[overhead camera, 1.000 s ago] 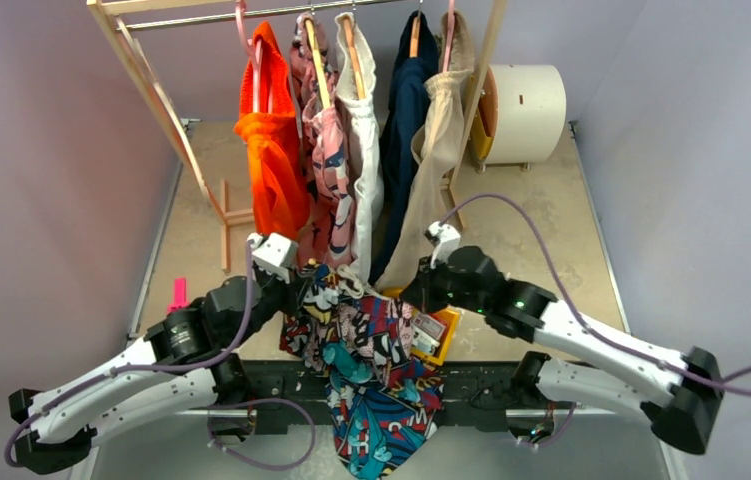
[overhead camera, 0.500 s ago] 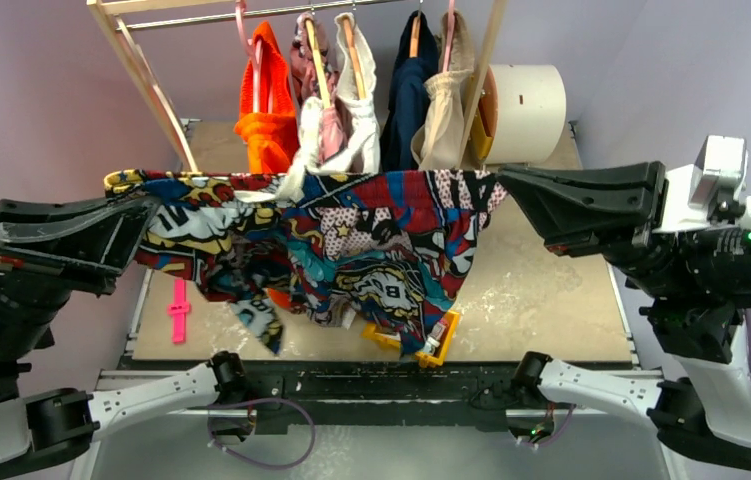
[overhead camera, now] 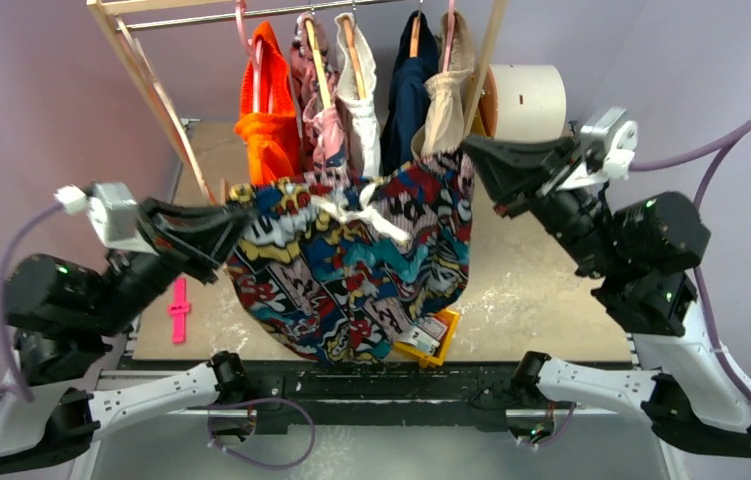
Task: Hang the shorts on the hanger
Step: Adjust the shorts at the center of the board.
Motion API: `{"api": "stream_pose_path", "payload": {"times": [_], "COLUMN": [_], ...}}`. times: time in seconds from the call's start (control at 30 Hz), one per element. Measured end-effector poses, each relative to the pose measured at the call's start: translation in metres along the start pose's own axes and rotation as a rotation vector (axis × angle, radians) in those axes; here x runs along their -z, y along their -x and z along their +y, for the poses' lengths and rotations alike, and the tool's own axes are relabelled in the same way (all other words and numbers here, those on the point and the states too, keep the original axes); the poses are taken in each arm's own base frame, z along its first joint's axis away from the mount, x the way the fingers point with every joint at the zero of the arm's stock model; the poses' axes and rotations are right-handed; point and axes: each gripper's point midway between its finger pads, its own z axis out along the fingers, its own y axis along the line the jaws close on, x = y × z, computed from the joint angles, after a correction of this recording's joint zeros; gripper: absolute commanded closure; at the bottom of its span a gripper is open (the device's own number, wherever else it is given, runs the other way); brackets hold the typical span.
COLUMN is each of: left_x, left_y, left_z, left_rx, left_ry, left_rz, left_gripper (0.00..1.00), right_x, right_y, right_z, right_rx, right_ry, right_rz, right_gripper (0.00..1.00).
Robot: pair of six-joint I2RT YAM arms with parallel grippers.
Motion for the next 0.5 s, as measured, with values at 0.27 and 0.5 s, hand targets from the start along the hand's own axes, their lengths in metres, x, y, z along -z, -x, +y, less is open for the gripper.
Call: {"api": "stream_pose_path", "payload": {"times": [0.27,0.5], "left_x": [-0.025,-0.014], "left_y": [0.095,0.089], "left_z": [-0.032,-0.038], "left_rx": [-0.007,-0.012], "left_ry": [-0.102,-0.155], "left_rz": [-0.166,-0.17], "left_gripper": [1.0,1.0], "right_x": [0.002,0.028], "right_y": [0.105,0.148], "right_z": [-0.004,0.021], "right_rx": [0.037,0.054], "right_ry": [0.0,0.163], "right_rz": [-0.242,-0.34], "right_gripper": [1.0,1.0]}}
